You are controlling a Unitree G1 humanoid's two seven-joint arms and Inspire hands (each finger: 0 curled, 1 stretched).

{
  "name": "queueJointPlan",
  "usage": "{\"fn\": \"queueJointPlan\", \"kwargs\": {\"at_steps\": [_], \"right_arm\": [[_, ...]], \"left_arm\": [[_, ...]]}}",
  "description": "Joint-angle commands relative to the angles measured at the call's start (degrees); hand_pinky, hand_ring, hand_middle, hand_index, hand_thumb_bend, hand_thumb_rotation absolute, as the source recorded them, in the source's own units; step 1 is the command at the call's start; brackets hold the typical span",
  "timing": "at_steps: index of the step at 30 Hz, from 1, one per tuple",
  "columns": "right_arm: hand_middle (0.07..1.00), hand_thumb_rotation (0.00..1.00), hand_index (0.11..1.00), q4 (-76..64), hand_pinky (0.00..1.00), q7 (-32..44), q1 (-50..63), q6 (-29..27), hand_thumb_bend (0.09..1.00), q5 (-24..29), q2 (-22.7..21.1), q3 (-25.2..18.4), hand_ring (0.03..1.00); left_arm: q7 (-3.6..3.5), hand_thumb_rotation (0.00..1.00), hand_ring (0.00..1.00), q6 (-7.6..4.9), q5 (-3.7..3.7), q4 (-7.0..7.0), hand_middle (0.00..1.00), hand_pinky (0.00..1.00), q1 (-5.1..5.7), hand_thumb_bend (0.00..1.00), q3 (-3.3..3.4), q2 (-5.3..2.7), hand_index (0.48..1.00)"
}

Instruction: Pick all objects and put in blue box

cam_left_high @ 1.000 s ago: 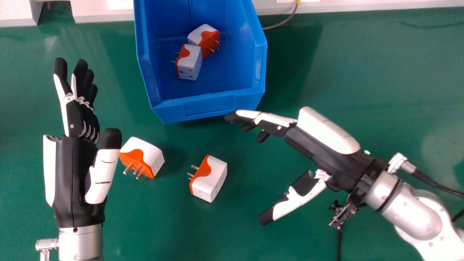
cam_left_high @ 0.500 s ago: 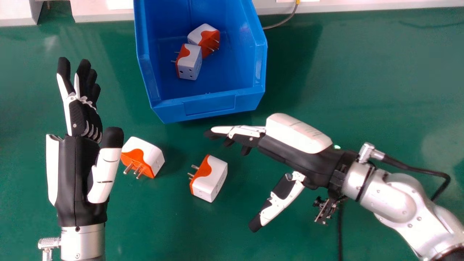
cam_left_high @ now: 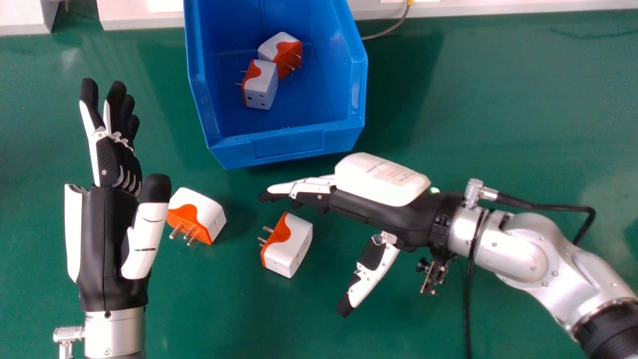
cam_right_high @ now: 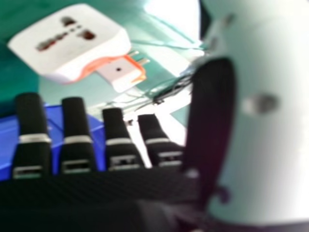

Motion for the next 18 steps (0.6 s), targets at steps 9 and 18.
{"fn": "queueJointPlan", "kwargs": {"at_steps": [9, 18], "right_arm": [[0.865, 0.26, 0.887, 0.28, 0.65, -4.04, -4.86, -0.56, 0.994, -4.81, 1.34, 2.23, 0.792], [0.876, 0.32, 0.893, 1.13, 0.68, -12.76, -7.34, 3.48, 1.000, -15.67, 4.17, 6.92, 0.822]], "left_arm": [[-0.10, 0.83, 1.00, -0.51, -0.39, -0.89, 1.00, 1.00, -0.04, 0.61, -0.57, -0.07, 1.000], [0.18, 0.82, 1.00, -0.62, 0.08, -0.55, 1.00, 1.00, -0.36, 0.53, -0.40, 0.19, 0.997]]}}
